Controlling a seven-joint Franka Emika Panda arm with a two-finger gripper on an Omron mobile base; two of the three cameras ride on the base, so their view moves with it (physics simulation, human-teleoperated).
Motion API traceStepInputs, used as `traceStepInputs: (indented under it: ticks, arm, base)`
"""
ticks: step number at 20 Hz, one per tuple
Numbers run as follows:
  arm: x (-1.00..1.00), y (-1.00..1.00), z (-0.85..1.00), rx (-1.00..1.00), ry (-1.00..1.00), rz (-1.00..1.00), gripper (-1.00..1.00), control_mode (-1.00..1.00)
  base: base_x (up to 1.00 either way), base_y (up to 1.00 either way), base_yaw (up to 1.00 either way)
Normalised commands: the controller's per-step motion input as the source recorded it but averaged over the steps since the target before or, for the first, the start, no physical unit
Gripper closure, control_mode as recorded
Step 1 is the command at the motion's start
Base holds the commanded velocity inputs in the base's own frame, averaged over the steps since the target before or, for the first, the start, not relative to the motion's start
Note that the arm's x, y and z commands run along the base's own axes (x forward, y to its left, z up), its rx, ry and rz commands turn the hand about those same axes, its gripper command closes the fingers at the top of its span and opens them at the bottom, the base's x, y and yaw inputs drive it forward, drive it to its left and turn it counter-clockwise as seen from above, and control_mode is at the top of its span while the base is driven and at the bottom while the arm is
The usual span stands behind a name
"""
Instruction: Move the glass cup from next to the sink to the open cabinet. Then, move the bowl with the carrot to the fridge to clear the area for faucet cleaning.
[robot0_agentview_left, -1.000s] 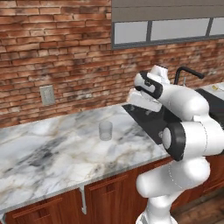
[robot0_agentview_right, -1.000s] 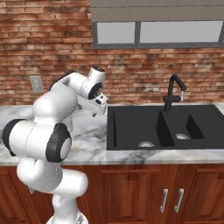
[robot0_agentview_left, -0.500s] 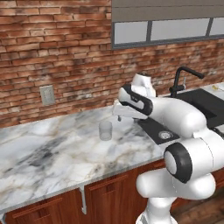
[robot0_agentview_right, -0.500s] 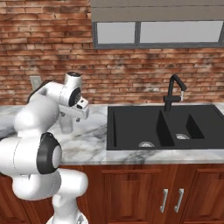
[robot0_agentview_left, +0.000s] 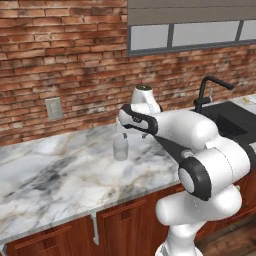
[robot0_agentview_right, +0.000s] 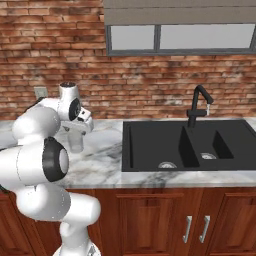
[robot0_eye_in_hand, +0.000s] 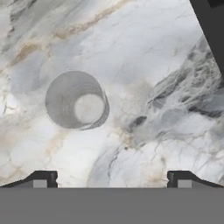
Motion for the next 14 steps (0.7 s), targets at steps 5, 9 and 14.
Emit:
traceStepInputs:
  ticks: [5,9,14]
  arm:
    - [0.43,0.04,-0.12,-0.15,-0.11,0.00,-1.00,-1.00]
    - [0.07,0.02,-0.45,0.00,0.01,0.00,-1.00,-1.00]
    - [0.02,0.00,-0.41,0.00,0.02,0.00,-1.00,-1.00]
  base:
    - [0.00,0.00,0.00]
    - [0.00,0.00,0.00]
    - [0.00,0.00,0.00]
